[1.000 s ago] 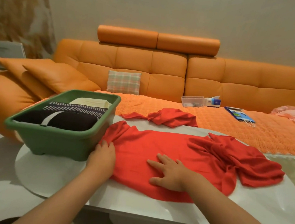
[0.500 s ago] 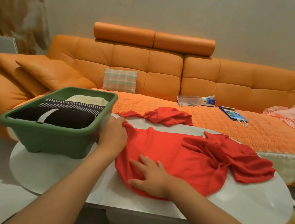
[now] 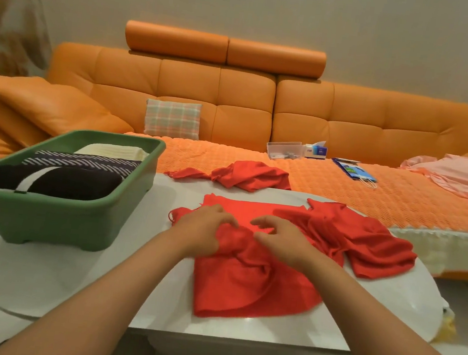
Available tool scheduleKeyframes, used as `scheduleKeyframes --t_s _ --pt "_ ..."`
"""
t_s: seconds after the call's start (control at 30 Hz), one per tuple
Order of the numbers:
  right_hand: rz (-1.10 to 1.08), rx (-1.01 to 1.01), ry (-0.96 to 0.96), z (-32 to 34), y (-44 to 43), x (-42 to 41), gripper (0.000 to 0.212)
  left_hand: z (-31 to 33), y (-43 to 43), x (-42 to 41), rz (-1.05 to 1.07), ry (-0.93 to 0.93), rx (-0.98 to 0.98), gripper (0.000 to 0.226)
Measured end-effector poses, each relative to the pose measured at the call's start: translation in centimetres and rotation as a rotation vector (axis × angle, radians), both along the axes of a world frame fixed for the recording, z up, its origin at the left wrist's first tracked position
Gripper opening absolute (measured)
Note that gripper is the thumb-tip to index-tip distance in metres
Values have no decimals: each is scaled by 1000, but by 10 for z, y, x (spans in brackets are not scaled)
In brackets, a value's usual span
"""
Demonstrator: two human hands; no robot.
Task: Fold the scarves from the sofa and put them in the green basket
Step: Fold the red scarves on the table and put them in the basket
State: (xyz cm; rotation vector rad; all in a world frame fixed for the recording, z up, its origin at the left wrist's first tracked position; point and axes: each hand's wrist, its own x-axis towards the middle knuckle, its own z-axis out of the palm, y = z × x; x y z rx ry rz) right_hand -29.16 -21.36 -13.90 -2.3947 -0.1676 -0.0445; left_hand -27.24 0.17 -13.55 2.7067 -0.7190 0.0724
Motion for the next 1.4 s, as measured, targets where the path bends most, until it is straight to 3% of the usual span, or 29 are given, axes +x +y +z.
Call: scheduleKeyframes --t_s 0.07,0.1,0.17,0.23,0.33,0.4,0.5,0.57,0.63,0.73,0.8,0.93,1.07,1.17,1.23,1.33,1.4 --pt "110 -204 60 -6 4 -3 52 -6 10 4 57 27 283 63" --pt "132 -340 49 -10 5 -3 57 -9 12 5 92 65 334 64" --pt "109 -486 -35 -15 9 -1 44 -12 10 9 140 45 328 47" --pt "51 -421 -131 -14 11 3 25 -8 6 14 175 -58 280 31" --pt "-5 -164 -199 -3 10 7 13 4 1 22 235 -170 33 29" --pt "75 15 -54 4 2 7 22 12 -8 22 222 -224 -73 31" --pt "128 169 91 11 -15 7 25 14 -34 14 96 -334 -4 37" --pt "-16 121 -34 10 -36 14 19 5 -56 8 -32 -248 -39 39" --pt "-171 -102 -133 6 -62 18 29 -8 -78 4 -137 -56 -17 46" --pt "-229 -327 -194 -3 -96 15 39 -28 -96 1 -146 209 254 85" --pt "-187 -409 -102 -7 -111 9 46 -33 -95 5 -100 321 395 98" --pt "-157 -618 235 -5 -127 -5 77 -12 -72 21 -43 403 588 103" --pt "-190 -714 234 12 -127 -13 59 9 -57 25 44 455 686 112" --pt "-297 -825 75 16 -123 -11 58 16 -68 29 148 434 630 88" --pt "-342 -887 -103 11 -124 -6 49 14 -86 34 157 286 477 61" --pt "-228 -624 -325 -5 -129 10 36 4 -117 41 90 17 223 29" --pt "-119 -417 -187 -14 -133 21 48 -7 -135 51 42 -19 149 26"
